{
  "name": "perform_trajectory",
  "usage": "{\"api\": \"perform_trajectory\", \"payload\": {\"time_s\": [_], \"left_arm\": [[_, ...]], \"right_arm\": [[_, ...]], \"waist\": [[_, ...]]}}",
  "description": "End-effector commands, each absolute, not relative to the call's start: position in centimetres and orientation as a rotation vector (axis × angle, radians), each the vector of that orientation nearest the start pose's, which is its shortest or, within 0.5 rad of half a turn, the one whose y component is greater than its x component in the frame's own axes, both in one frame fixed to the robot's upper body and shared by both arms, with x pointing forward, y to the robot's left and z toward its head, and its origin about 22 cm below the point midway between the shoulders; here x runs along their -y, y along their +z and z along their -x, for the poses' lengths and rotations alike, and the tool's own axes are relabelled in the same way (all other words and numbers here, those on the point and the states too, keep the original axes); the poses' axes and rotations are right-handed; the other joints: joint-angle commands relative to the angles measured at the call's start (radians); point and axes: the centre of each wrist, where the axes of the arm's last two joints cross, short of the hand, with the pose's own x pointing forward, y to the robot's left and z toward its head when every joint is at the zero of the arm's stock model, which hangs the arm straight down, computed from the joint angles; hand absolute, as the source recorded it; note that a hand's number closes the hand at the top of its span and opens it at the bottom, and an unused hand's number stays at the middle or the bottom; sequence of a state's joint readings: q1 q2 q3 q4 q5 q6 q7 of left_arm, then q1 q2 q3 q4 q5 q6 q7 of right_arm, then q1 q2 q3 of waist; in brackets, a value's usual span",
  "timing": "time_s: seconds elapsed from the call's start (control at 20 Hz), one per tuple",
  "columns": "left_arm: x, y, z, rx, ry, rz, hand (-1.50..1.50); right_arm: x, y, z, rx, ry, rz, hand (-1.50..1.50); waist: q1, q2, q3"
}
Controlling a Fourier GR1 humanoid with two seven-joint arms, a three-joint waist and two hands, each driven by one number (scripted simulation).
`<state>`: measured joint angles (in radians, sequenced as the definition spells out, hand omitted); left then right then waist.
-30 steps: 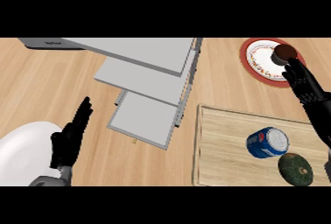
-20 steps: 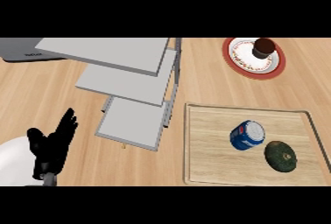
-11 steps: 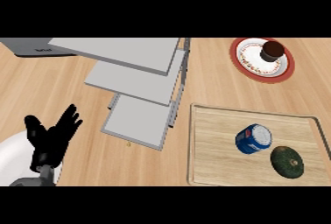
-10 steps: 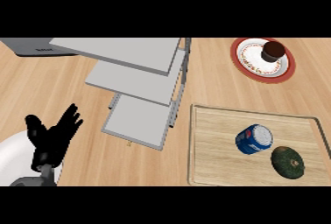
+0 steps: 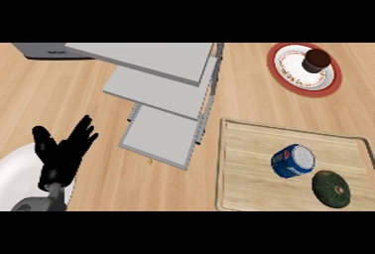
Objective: Pick the can from the tray and place it in the tiered shelf
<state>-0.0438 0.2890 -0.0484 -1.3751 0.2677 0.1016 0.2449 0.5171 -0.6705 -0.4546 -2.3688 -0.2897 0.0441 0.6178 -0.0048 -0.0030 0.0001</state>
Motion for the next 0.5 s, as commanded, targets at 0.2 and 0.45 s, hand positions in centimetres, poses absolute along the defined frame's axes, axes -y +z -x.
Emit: {"api": "perform_trajectory", "payload": {"time_s": [0.2, 0.45], "left_arm": [[-28.7, -2.3, -26.2, 1.116, 0.016, -0.080, 0.00], [-28.2, -0.6, -27.4, 1.124, 0.002, -0.083, 0.00]], "right_arm": [[30.7, 22.8, -13.7, 1.141, 0.224, 0.727, -1.50], [29.0, 23.8, -15.3, 1.014, 0.244, 0.832, -1.50]], "waist": [[0.031, 0.013, -0.003], [0.048, 0.016, -0.004]]}}
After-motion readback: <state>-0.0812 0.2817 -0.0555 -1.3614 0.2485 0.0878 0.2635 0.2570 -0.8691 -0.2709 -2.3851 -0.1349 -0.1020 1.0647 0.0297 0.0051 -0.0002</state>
